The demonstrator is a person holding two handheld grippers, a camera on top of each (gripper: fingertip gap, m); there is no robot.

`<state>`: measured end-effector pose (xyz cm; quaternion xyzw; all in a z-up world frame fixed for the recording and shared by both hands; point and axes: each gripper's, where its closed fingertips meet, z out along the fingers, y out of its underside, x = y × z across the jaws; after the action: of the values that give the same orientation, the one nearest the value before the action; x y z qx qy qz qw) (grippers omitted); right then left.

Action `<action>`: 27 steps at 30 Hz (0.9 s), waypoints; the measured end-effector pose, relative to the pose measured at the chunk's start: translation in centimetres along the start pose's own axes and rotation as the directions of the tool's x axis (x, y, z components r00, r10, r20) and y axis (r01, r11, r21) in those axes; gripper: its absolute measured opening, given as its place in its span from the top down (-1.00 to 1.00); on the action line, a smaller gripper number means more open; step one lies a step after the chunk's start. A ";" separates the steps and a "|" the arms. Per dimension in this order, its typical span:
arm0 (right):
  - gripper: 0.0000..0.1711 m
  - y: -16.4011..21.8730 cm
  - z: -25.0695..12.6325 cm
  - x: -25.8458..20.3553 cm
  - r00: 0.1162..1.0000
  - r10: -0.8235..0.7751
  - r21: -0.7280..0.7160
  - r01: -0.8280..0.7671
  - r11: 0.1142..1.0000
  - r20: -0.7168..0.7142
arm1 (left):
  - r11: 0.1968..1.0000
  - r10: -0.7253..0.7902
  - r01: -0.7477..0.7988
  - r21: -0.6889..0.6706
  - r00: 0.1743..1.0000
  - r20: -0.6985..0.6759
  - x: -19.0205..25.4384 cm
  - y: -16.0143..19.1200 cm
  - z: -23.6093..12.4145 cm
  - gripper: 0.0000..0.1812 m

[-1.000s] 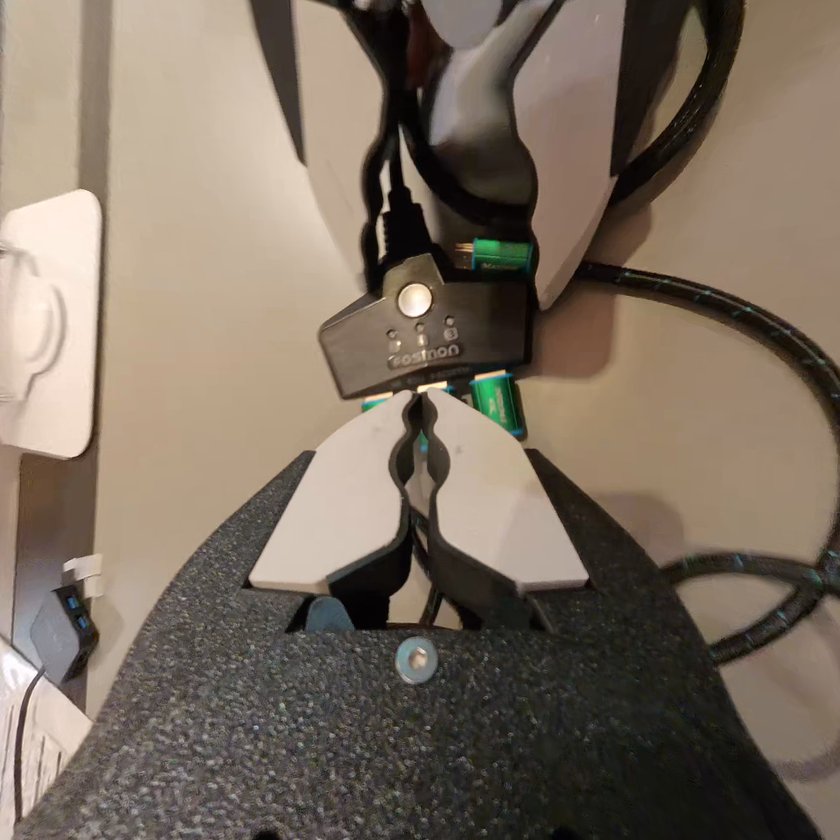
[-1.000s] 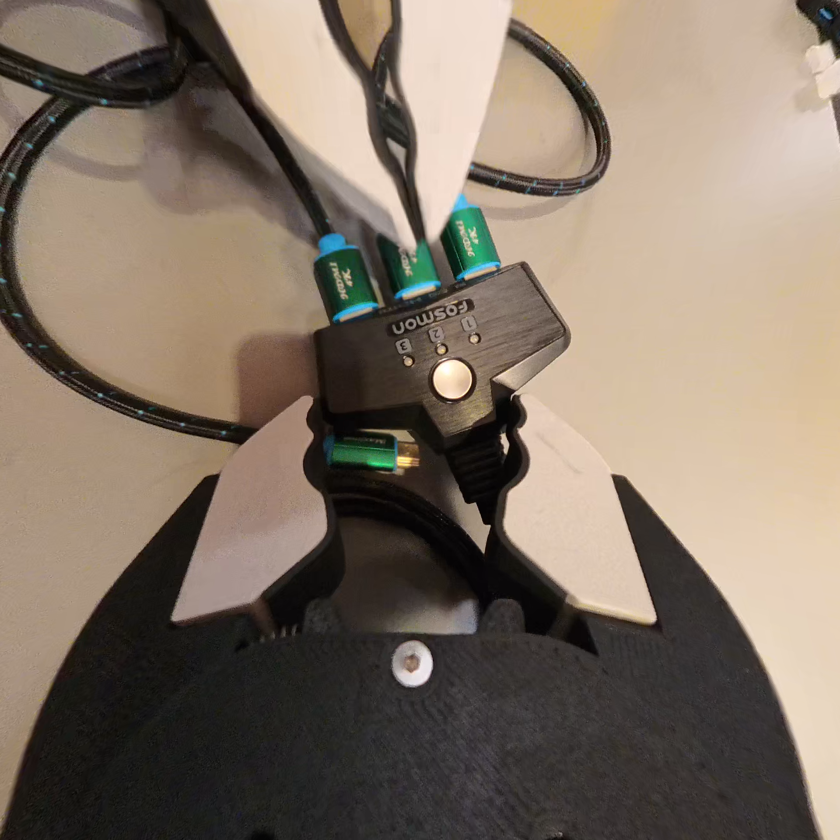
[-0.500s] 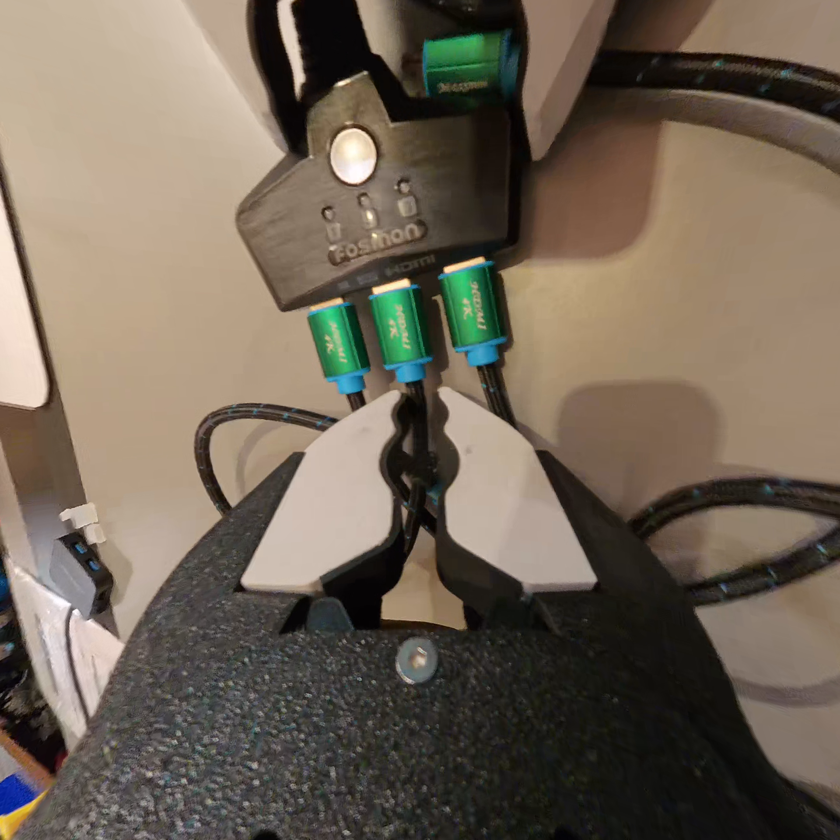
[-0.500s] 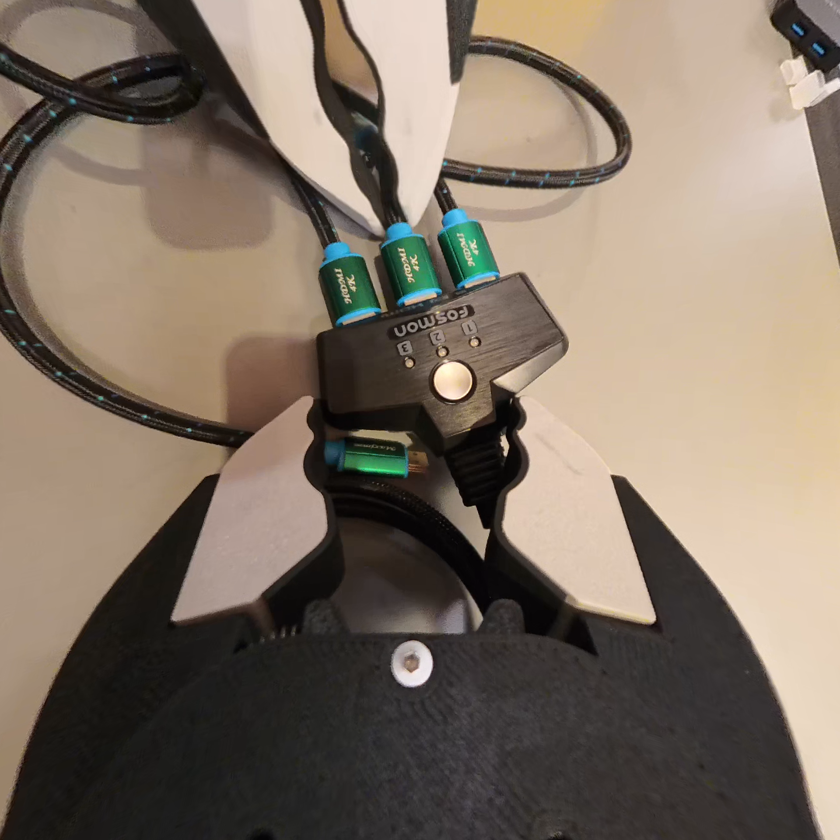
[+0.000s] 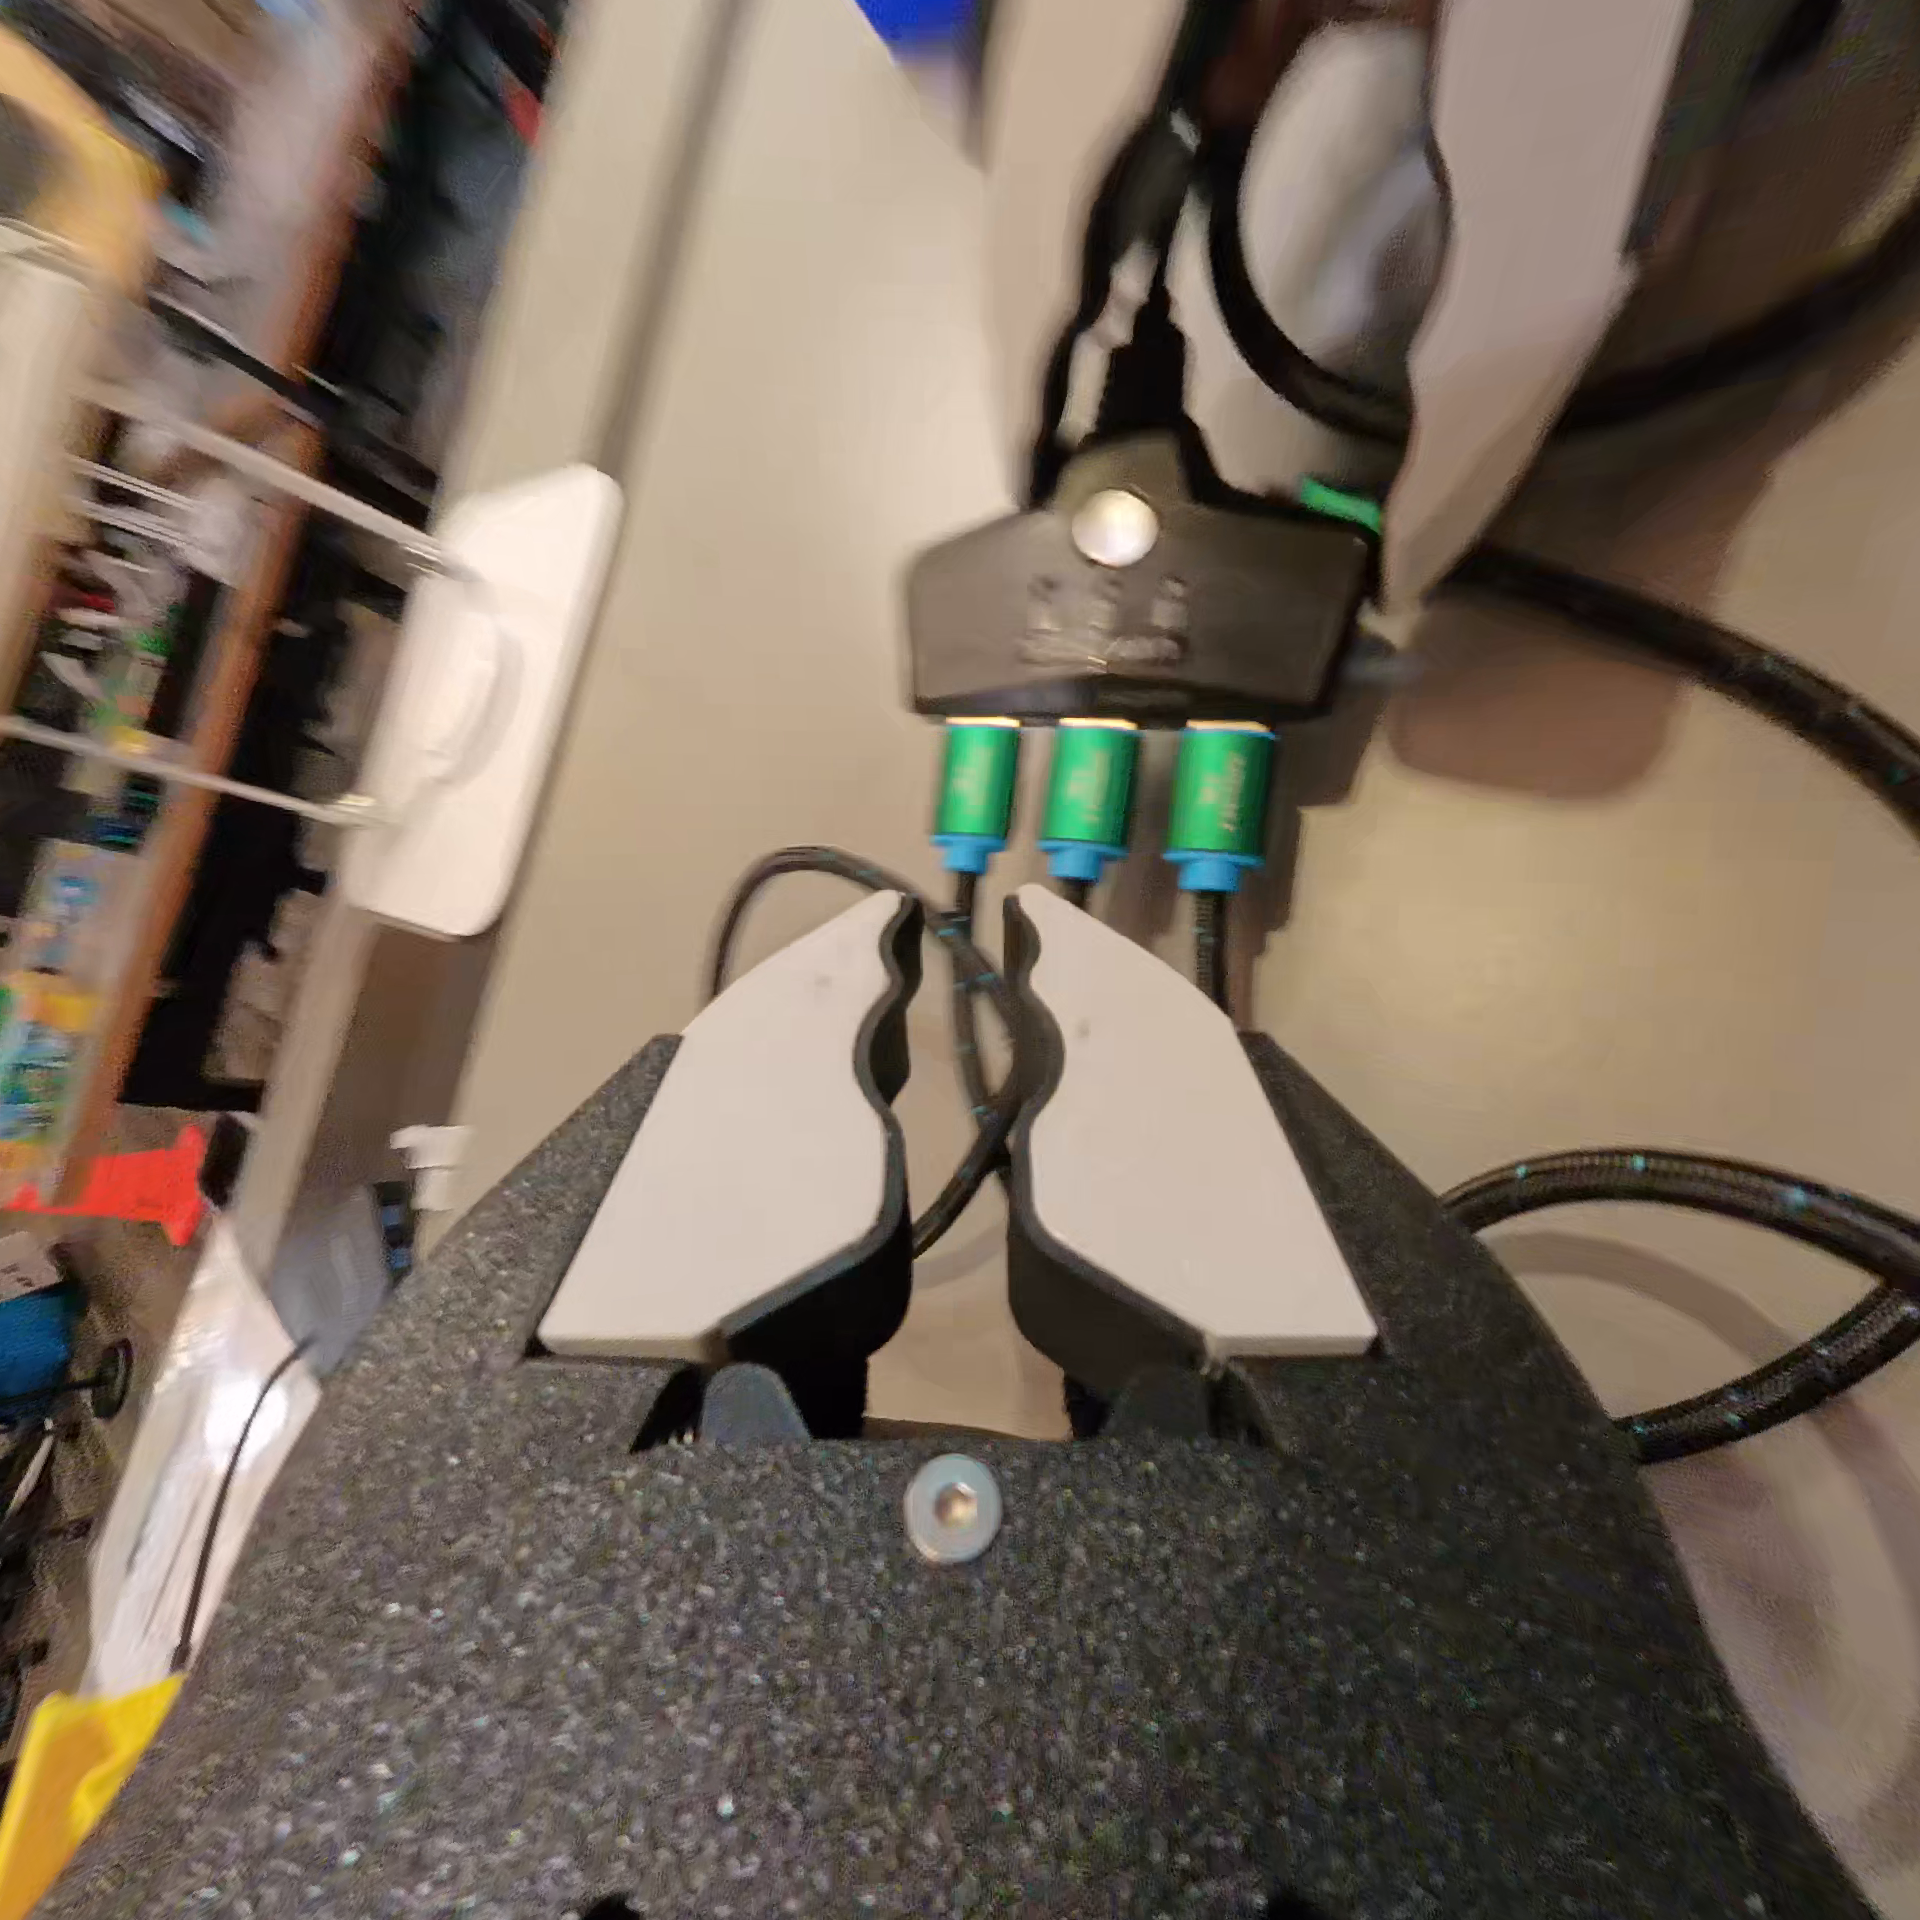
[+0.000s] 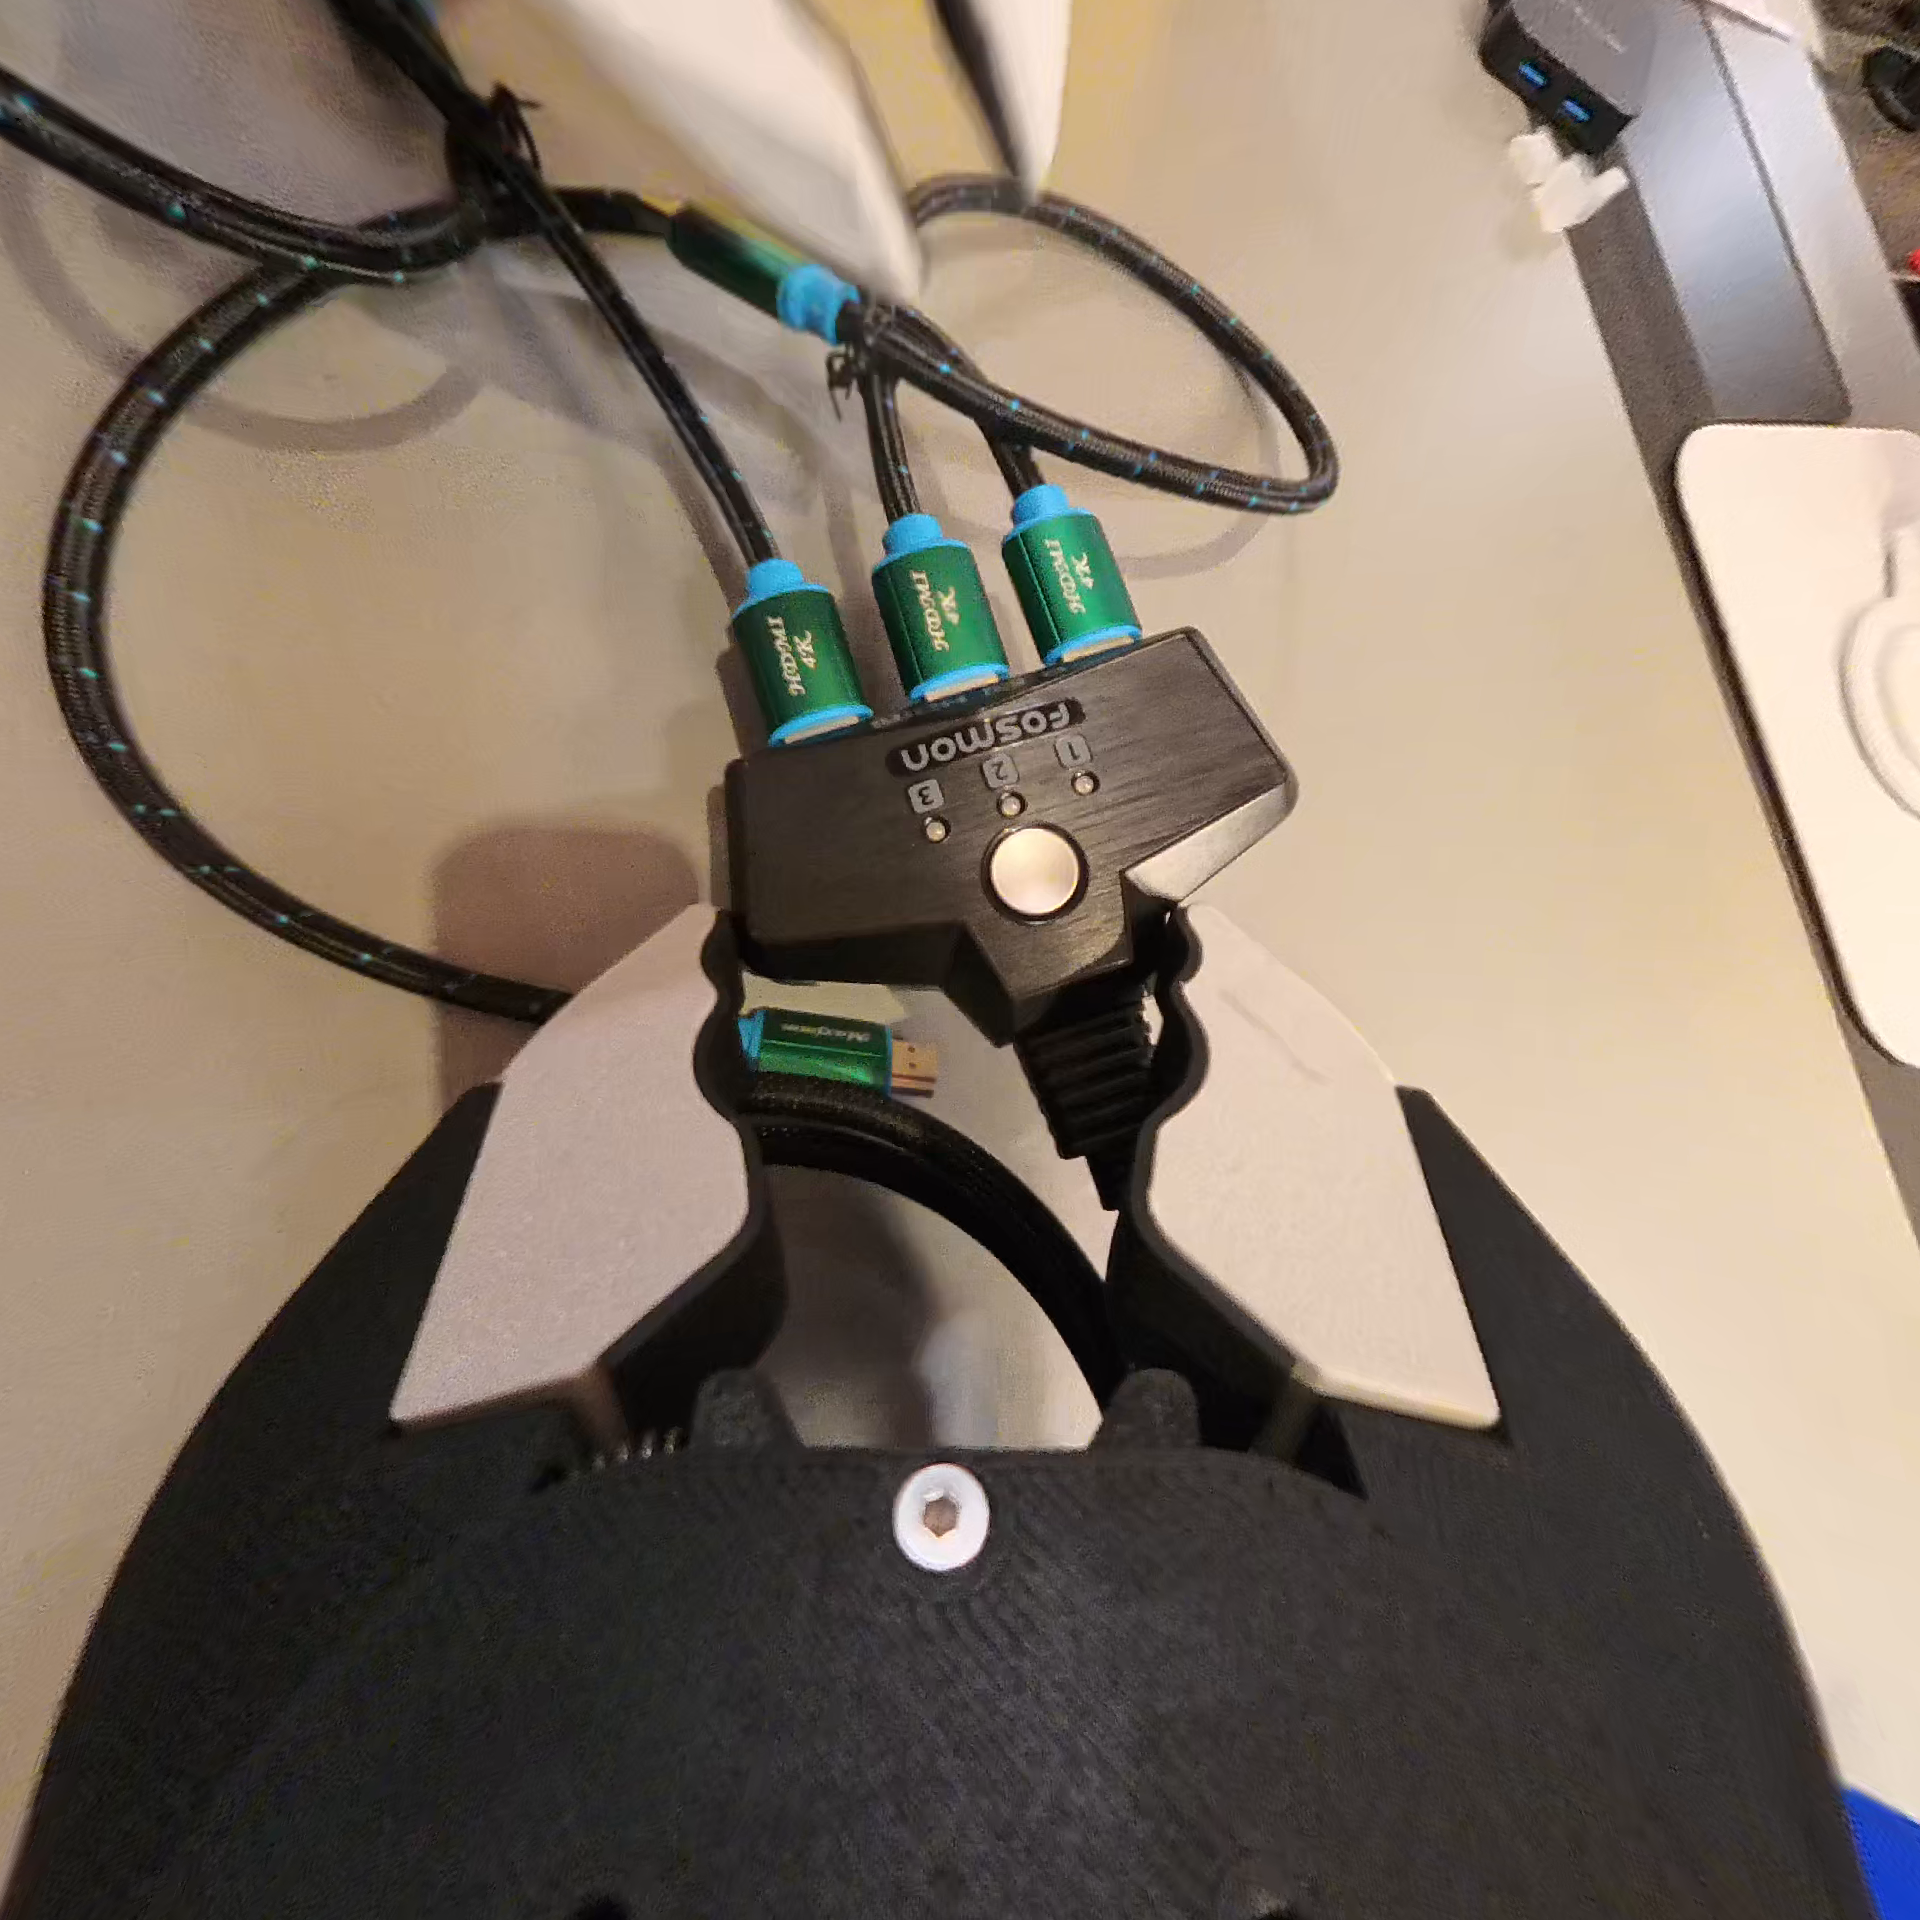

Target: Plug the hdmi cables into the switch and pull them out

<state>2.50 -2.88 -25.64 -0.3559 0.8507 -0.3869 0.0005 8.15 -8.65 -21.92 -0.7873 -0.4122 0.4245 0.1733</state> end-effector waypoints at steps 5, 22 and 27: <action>0.10 -0.6 -2.3 1.3 0.991 0.017 -0.029 -0.021 0.999 -0.133 | 0.967 -0.184 0.128 0.219 0.948 0.261 -6.8 1.0 -4.9 0.85; 0.09 -4.9 -13.9 6.5 0.833 -0.131 -0.168 0.046 0.985 -0.537 | 0.971 -0.235 0.217 0.097 0.827 0.511 -9.5 5.3 -3.4 0.89; 0.09 -6.0 -19.2 8.3 0.751 -0.107 -0.136 0.023 0.990 -0.652 | 0.971 -0.236 0.225 0.085 0.825 0.514 -9.4 6.2 -2.9 0.90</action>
<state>-5.35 2.03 -5.98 -0.2260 0.8053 -0.4352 -0.3332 10.76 -19.64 -19.18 -0.5858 -0.5314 0.6014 0.1134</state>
